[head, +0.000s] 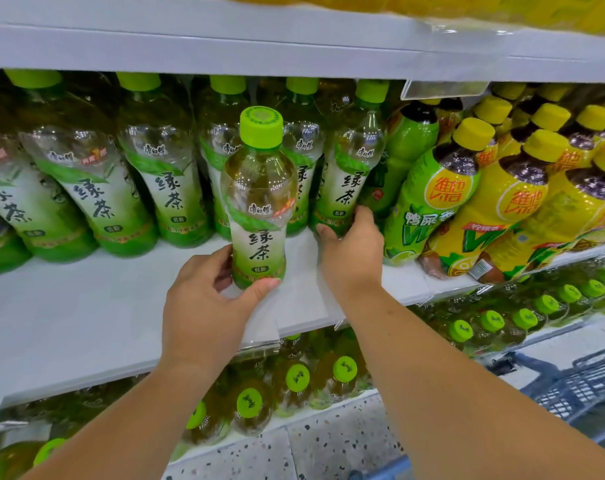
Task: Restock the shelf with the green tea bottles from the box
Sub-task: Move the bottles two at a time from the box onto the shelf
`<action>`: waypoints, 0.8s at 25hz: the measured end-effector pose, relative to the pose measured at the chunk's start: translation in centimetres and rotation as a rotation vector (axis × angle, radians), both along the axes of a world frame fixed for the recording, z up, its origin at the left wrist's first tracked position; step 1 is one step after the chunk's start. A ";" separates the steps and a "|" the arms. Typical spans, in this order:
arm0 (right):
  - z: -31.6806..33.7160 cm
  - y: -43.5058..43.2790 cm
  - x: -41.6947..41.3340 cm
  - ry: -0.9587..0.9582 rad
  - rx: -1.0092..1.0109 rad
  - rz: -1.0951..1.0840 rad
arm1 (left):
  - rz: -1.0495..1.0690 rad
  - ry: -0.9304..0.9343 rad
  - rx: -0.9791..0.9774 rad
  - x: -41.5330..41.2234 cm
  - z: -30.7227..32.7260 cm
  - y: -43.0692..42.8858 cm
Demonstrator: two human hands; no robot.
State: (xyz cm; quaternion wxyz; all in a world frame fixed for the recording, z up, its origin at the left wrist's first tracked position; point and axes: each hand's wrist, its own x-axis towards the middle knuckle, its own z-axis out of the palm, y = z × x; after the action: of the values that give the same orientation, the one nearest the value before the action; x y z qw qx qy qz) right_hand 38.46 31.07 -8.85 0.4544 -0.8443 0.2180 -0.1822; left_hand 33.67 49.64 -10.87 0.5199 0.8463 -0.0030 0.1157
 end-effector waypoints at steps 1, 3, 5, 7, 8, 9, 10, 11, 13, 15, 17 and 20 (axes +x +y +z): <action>0.0 0.1 0.3 -0.002 -0.026 -0.007 | 0.003 -0.002 0.003 0.0 0.0 0.0; -0.1 0.4 1.1 0.019 -0.079 -0.021 | 0.002 0.000 0.009 0.0 0.1 -0.1; -0.1 0.7 2.0 0.061 -0.074 -0.036 | 0.006 0.005 0.013 0.0 0.1 0.0; -0.2 0.9 2.7 0.081 -0.040 -0.045 | 0.008 -0.002 0.025 0.1 0.0 0.0; -0.2 0.9 2.8 0.084 -0.029 -0.044 | 0.004 -0.005 0.029 0.1 0.0 0.0; -0.2 0.9 2.7 0.084 -0.023 -0.044 | 0.000 -0.005 0.034 0.1 -0.1 0.0; 0.0 0.9 2.5 0.080 -0.019 -0.043 | -0.003 -0.002 0.038 0.2 -0.1 0.0; 0.1 1.0 2.0 0.059 -0.019 -0.038 | -0.005 0.006 0.040 0.2 -0.1 0.1; 0.6 1.3 0.3 -0.017 -0.014 -0.016 | -0.010 0.026 0.031 0.2 0.1 0.1; 1.0 1.7 -2.2 -0.072 0.066 0.045 | -0.020 0.050 -0.005 0.1 0.3 0.0; 1.4 2.4 -4.6 -0.109 0.308 0.247 | -0.048 0.104 -0.091 0.2 0.6 -0.1; 1.8 3.6 -6.3 -0.113 0.505 0.567 | -0.101 0.153 -0.118 0.2 1.3 0.3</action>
State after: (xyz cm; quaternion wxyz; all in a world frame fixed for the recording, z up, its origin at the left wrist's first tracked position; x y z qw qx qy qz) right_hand 32.13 34.68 -7.06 0.6917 -0.7212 -0.0116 -0.0363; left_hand 33.87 49.99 -9.56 0.5727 0.8194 0.0011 0.0244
